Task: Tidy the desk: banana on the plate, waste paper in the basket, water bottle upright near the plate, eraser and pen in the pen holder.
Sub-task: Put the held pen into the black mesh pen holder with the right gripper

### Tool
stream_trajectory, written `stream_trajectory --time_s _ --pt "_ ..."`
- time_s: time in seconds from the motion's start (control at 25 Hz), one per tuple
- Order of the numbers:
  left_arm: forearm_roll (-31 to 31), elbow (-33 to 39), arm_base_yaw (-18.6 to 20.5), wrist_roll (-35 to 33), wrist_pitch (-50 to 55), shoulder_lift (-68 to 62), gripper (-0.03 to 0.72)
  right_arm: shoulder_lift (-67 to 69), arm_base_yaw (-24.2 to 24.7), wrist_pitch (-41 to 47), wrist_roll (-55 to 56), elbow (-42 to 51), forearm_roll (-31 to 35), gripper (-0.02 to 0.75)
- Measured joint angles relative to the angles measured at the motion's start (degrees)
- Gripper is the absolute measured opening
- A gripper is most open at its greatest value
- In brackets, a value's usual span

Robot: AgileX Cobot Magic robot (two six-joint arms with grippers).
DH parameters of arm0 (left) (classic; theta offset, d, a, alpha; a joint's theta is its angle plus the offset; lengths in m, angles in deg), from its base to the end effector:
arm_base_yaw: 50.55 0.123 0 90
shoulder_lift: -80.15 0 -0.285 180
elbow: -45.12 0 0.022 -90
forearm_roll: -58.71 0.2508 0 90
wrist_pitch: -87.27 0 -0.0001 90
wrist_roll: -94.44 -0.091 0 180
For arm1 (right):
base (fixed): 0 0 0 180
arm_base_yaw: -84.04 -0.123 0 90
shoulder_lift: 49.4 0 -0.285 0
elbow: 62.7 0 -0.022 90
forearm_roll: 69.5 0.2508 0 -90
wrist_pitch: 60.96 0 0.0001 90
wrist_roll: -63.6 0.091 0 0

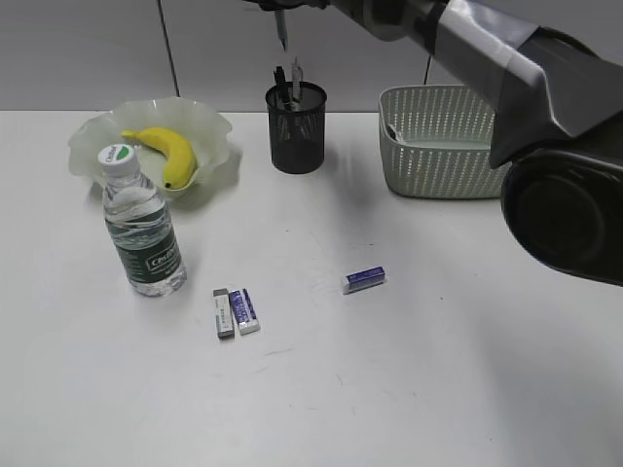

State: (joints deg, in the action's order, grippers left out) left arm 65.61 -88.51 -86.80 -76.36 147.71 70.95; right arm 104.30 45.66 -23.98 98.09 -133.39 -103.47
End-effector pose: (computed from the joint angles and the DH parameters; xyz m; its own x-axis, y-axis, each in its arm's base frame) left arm 0.0012 0.0109 0.2890 -0.4012 0.1699 -0.9001 0.4742 0.8792 -0.0454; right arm 0.4732 0.3357 0.2653 -0.3667 -0.1606 -0.9164 -0.3081 0.9504 -0.0433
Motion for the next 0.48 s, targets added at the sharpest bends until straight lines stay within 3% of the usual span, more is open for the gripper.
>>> stream_trajectory --time_s 0.48 --pt "0.00 0.00 0.00 0.00 0.00 0.00 0.249 2.54 0.00 1.68 5.29 0.00 -1.52 0.113"
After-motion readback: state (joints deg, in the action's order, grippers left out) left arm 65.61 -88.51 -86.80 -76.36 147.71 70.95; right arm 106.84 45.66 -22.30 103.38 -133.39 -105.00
